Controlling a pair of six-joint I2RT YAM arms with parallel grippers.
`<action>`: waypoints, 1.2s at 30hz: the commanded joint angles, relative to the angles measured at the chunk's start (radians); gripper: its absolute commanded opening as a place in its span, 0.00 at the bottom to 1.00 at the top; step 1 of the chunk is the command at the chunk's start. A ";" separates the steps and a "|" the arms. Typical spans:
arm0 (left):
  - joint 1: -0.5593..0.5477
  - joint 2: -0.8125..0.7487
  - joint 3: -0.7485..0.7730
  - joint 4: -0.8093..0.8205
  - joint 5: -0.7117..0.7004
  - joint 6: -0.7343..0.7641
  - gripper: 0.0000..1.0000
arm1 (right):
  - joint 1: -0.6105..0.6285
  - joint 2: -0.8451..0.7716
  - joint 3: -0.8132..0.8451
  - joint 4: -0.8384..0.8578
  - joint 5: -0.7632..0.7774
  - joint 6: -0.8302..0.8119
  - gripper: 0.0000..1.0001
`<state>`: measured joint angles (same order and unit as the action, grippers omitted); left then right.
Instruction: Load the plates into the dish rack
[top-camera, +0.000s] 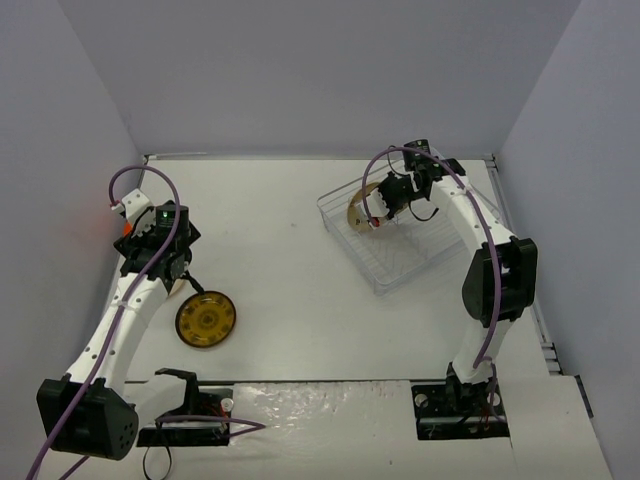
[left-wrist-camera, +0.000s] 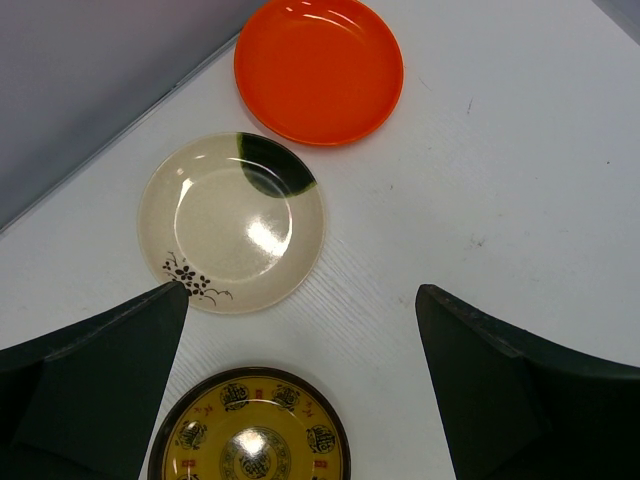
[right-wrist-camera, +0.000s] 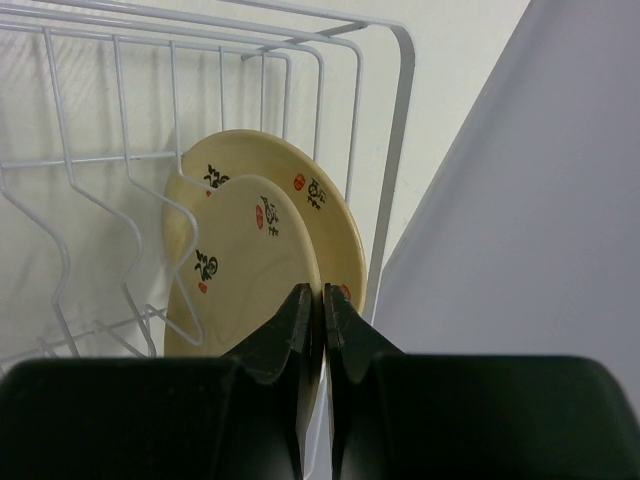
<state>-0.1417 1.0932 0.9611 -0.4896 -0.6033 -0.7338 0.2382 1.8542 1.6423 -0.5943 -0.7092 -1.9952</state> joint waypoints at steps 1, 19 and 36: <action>0.007 -0.005 0.058 0.015 -0.024 0.001 0.97 | 0.016 -0.012 -0.012 0.019 -0.079 -0.649 0.01; 0.007 -0.005 0.060 0.010 -0.026 0.001 0.97 | 0.032 0.015 -0.020 0.002 -0.082 -0.663 0.24; 0.007 -0.069 0.045 0.065 0.019 0.045 0.97 | 0.026 -0.196 -0.051 0.305 -0.260 0.007 1.00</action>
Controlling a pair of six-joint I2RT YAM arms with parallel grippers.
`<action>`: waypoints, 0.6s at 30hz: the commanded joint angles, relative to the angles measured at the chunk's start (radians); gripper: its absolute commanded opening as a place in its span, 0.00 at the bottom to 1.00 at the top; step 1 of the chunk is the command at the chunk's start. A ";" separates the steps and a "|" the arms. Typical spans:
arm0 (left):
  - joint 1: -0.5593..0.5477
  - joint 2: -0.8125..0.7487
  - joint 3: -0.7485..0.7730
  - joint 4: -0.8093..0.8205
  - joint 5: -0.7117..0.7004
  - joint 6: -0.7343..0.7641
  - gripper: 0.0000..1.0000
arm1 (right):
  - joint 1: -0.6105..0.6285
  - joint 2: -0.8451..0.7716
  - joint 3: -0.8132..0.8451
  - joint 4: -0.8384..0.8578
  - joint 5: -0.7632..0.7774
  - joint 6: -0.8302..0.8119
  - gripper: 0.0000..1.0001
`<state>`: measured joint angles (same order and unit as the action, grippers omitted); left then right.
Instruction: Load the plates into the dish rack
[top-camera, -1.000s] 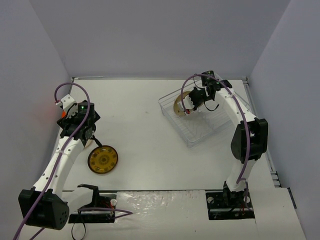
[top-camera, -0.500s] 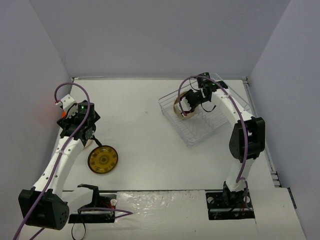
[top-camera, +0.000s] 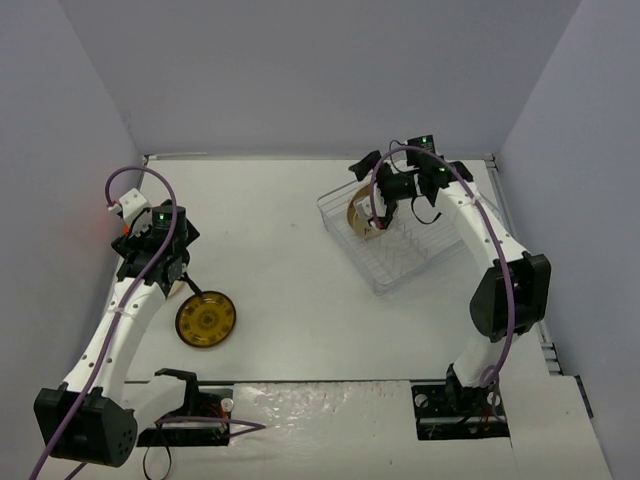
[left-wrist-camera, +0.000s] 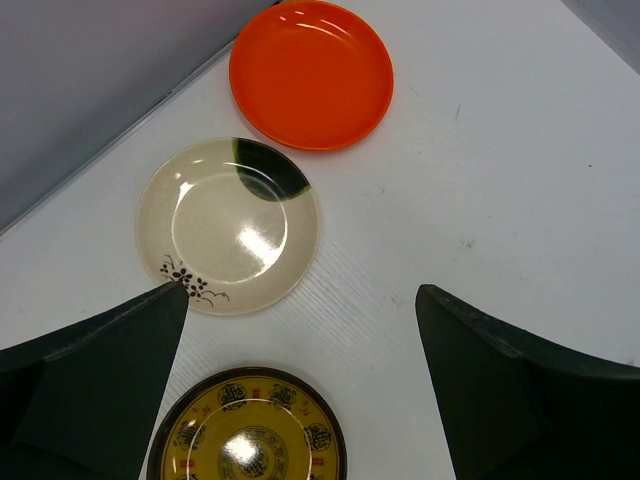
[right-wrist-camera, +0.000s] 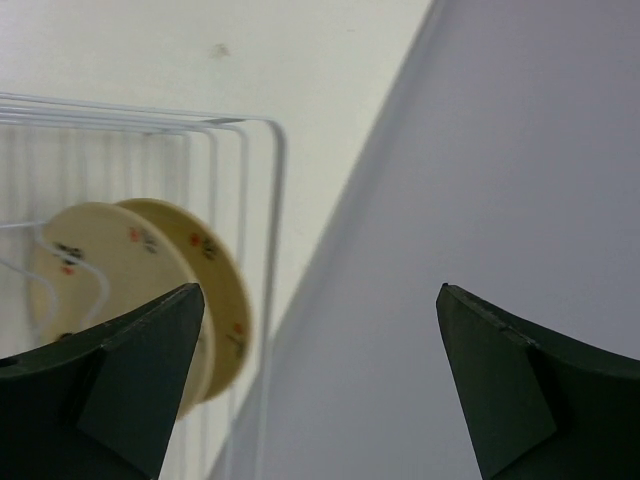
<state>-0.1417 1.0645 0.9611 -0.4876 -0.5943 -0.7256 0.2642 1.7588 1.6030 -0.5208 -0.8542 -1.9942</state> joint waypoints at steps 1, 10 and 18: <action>0.007 -0.048 0.042 0.079 0.022 0.047 0.97 | 0.001 -0.116 -0.041 0.382 -0.117 0.237 1.00; 0.007 -0.052 0.012 0.238 0.131 0.127 0.97 | 0.015 -0.081 0.012 1.190 0.593 1.913 1.00; 0.006 -0.014 0.014 0.299 0.187 0.168 0.97 | -0.006 -0.018 0.149 0.969 0.495 2.221 1.00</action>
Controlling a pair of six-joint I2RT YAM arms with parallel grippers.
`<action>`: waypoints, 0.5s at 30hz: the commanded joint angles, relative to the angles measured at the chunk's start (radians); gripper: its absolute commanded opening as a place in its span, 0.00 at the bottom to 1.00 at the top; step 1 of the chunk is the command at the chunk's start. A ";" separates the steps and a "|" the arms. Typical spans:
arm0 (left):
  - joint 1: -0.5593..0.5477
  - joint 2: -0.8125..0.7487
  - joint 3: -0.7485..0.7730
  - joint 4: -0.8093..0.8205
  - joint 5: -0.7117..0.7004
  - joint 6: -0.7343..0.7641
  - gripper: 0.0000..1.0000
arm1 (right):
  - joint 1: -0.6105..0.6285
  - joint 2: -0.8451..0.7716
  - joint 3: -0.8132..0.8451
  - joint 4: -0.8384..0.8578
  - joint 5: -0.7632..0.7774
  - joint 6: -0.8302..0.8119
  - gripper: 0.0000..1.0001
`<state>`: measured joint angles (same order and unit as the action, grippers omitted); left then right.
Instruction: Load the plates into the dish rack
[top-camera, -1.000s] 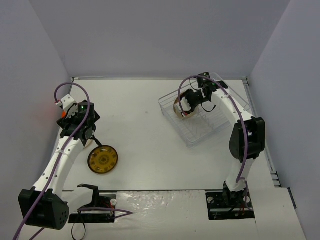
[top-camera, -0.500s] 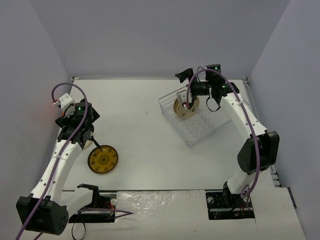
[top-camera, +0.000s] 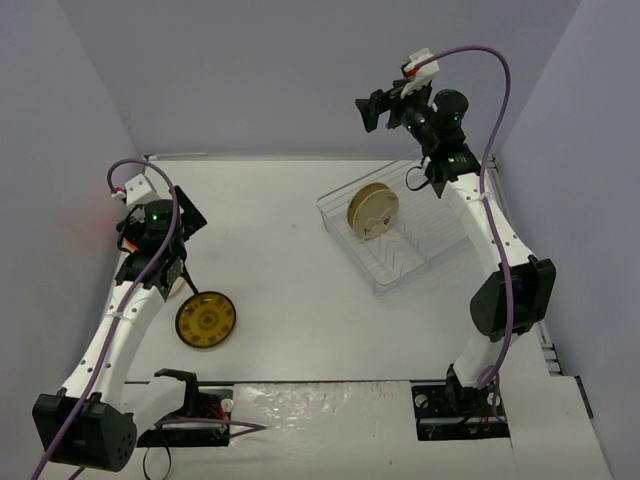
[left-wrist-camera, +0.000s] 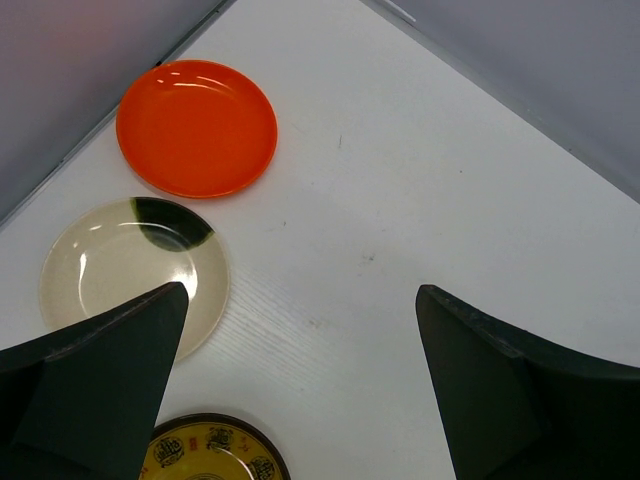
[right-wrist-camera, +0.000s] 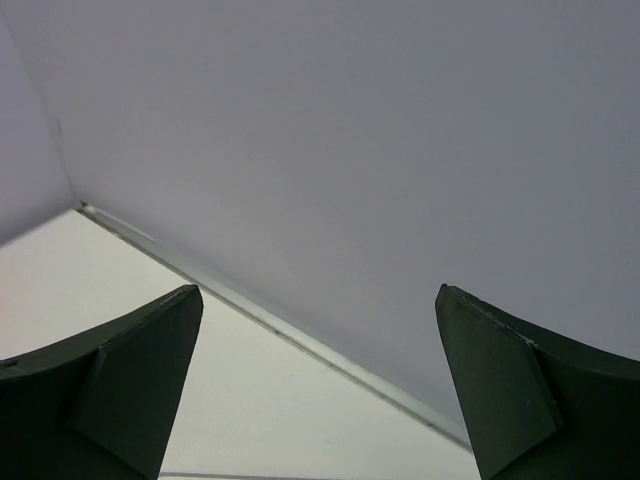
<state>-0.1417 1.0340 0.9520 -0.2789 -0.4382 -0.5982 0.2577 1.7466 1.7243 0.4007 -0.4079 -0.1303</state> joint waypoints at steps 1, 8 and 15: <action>0.006 0.023 0.024 0.092 0.033 0.042 0.97 | -0.001 0.000 0.033 0.047 0.023 0.383 1.00; 0.007 0.022 0.005 0.092 0.067 0.037 0.97 | 0.045 0.105 0.085 0.049 -0.227 0.514 1.00; 0.007 -0.057 -0.044 -0.039 -0.067 -0.019 0.97 | 0.249 0.157 0.009 0.028 -0.157 0.510 1.00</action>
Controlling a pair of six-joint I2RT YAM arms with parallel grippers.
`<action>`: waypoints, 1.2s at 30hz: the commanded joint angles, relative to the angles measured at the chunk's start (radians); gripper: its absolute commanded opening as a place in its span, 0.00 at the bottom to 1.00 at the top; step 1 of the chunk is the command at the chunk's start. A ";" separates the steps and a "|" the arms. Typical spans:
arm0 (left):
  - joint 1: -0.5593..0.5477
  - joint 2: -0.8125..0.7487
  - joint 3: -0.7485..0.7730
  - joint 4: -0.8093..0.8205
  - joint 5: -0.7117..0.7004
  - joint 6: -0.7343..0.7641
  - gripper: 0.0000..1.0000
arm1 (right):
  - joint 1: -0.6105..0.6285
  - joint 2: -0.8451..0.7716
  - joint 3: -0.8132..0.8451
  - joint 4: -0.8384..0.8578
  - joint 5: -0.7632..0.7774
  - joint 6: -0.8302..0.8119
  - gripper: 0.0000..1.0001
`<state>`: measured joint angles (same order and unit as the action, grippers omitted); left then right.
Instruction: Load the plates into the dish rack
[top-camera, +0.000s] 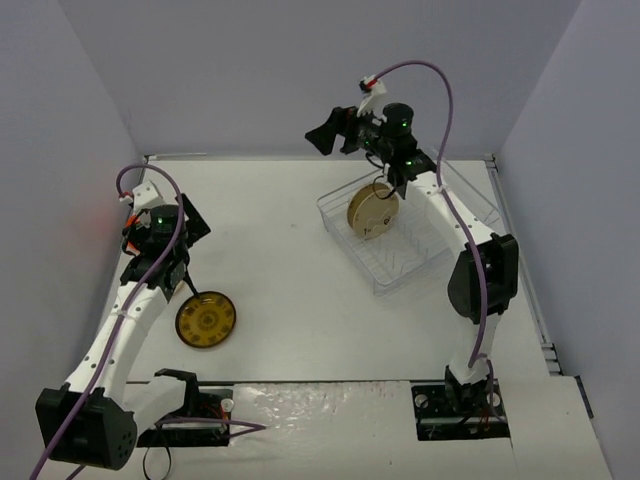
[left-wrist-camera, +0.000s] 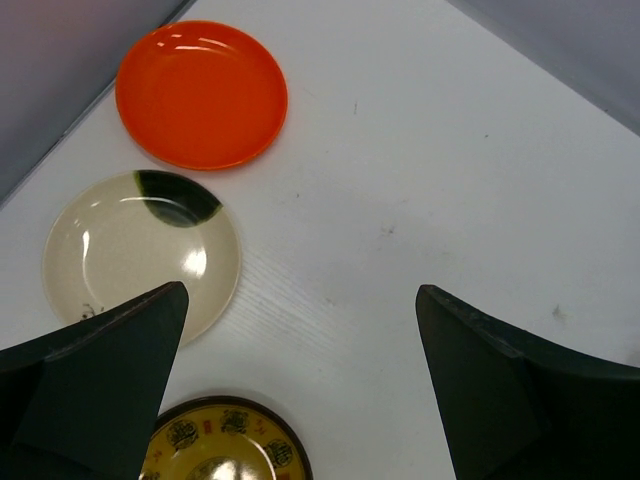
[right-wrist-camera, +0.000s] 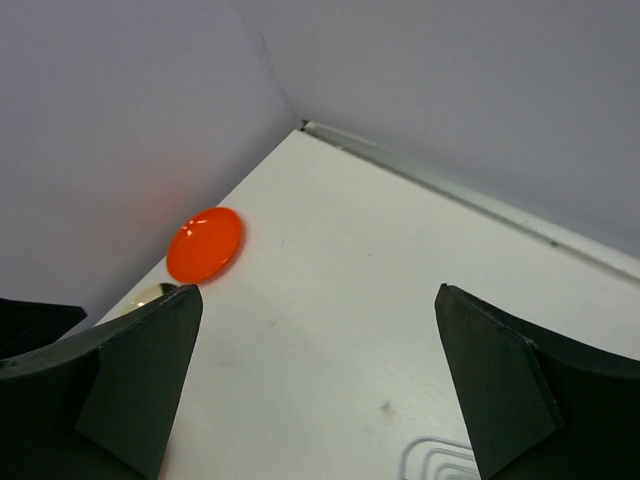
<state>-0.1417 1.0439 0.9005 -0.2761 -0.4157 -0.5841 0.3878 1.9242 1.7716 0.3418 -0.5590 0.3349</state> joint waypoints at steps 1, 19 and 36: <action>0.007 -0.077 0.004 -0.056 -0.118 -0.039 0.97 | 0.147 -0.019 -0.056 0.087 0.027 0.037 1.00; 0.036 -0.155 -0.061 -0.138 -0.112 -0.126 0.97 | 0.543 0.116 -0.269 -0.072 0.191 -0.002 0.96; 0.034 -0.127 -0.074 -0.109 -0.083 -0.115 0.97 | 0.592 0.274 -0.255 -0.032 0.068 0.107 0.77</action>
<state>-0.1146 0.9155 0.8209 -0.4335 -0.4956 -0.6960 0.9688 2.1901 1.4733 0.2771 -0.4387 0.4195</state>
